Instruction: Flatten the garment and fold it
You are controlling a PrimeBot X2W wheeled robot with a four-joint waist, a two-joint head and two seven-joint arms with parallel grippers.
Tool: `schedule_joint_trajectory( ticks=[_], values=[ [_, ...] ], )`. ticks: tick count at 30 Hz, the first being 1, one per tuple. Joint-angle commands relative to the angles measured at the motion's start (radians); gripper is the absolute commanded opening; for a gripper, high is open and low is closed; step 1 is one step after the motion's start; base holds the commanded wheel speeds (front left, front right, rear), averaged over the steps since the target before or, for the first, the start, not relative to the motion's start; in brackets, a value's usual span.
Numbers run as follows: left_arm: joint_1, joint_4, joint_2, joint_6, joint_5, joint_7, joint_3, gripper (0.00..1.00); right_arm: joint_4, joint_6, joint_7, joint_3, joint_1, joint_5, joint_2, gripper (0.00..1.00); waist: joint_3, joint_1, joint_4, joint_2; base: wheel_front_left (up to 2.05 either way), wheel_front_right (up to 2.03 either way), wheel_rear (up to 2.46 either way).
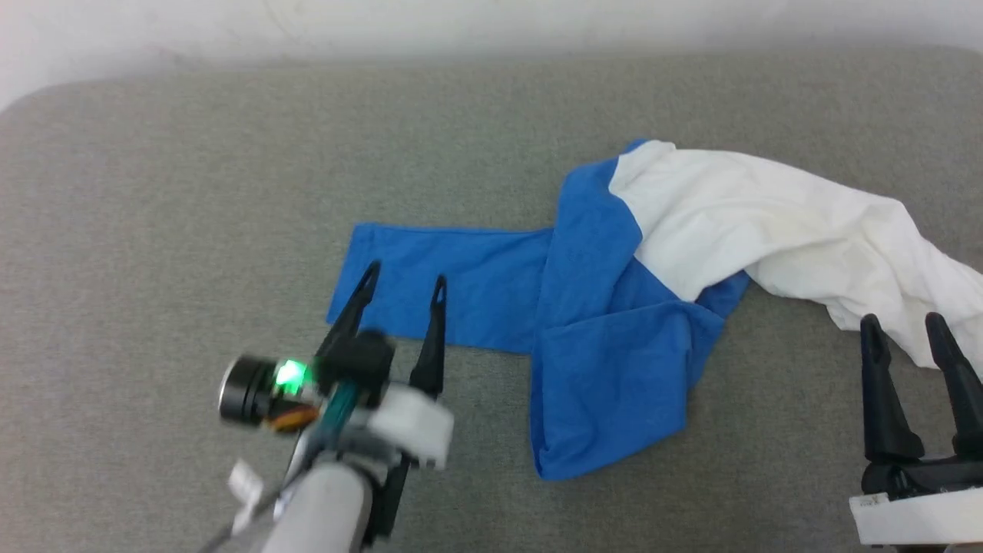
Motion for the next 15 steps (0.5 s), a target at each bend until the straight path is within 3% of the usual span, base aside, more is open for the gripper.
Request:
schedule_joint_trajectory(
  ticks=[1, 9, 15],
  values=[
    [-0.059, 0.039, 0.008, -0.016, 0.014, 0.061, -0.007, 1.0, -0.006, -0.001, 0.005, 0.004, -0.017, -0.001, -0.002, 1.0, 0.032, -0.0001, -0.02, 0.0001, 0.0, 0.0, 0.0],
    [-0.281, 0.284, -0.001, -0.118, 0.025, 0.378, -0.073, 1.0, -0.005, -0.001, 0.03, 0.032, -0.038, 0.028, -0.039, 1.0, 0.086, -0.0001, -0.02, 0.0001, 0.0, 0.0, 0.0],
    [-0.374, 0.455, -0.019, -0.142, 0.011, 0.557, -0.094, 1.0, -0.008, -0.001, 0.037, 0.049, -0.059, 0.05, -0.071, 1.0, 0.123, -0.0001, -0.028, 0.0001, 0.0, 0.0, 0.0]
  ],
)
